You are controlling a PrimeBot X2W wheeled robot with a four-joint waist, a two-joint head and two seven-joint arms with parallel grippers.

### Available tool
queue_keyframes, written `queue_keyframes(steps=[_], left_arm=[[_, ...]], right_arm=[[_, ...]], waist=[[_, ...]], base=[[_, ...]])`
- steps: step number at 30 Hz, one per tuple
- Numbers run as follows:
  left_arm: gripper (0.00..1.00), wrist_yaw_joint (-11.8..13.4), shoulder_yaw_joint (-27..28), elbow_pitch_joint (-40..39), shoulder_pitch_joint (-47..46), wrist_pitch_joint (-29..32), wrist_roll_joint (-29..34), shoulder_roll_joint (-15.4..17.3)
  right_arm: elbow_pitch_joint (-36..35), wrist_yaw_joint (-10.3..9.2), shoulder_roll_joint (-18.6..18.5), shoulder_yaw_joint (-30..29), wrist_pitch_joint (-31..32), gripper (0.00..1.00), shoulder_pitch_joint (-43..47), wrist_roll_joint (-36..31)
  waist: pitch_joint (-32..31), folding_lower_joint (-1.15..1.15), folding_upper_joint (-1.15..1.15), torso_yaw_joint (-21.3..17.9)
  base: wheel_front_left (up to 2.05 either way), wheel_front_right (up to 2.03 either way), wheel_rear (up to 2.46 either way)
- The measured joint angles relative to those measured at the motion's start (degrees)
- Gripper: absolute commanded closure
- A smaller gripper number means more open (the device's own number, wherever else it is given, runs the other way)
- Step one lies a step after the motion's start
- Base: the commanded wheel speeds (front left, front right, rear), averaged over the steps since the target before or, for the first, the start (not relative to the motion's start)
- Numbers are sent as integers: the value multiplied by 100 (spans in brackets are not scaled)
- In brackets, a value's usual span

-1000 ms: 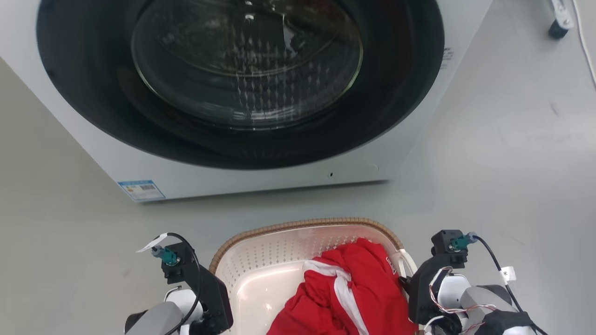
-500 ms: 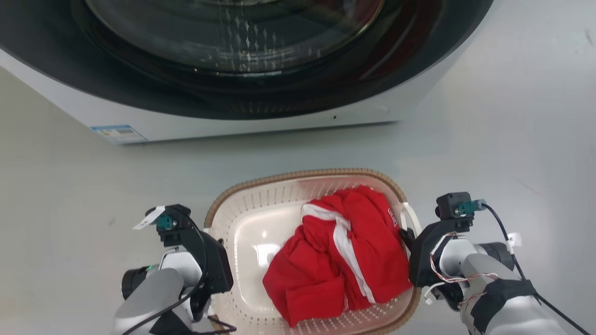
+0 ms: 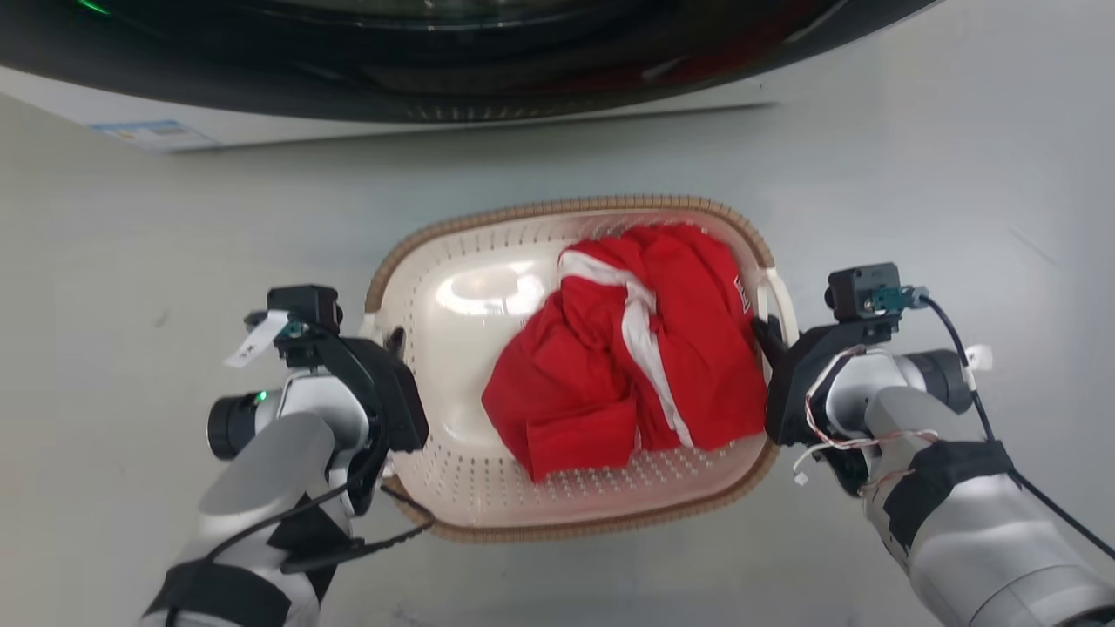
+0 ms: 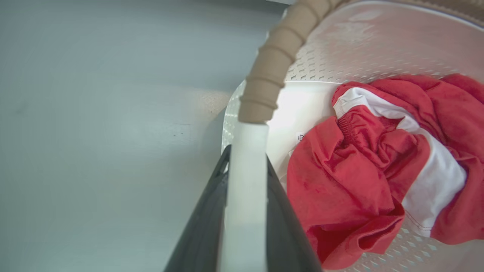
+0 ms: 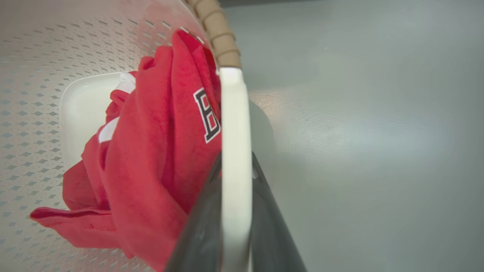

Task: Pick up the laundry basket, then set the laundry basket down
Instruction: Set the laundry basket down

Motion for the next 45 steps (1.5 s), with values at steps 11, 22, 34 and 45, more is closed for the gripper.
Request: queue_keyframes(steps=[11, 22, 34, 45], left_arm=[[100, -54, -3, 58, -453, -391, 171, 7], [100, -160, -62, 250, -589, -487, 208, -23], [0, -315, -120, 405, -677, -478, 210, -30], [0, -404, -140, 446, -749, -394, 191, -98]], right_arm=[[74, -91, -2, -2, -352, 100, -347, -45], [260, -90, 37, 54, -480, 100, -481, -55], [374, -38, 62, 156, -561, 76, -549, -119], [399, 14, 70, 229, -701, 0, -622, -158]], waist=[[875, 0, 0, -19], [1040, -1, 0, -21], [1060, -1, -1, -4], [1026, -1, -1, 34]], base=[[0, 0, 0], [0, 0, 0], [0, 0, 0], [0, 0, 0]])
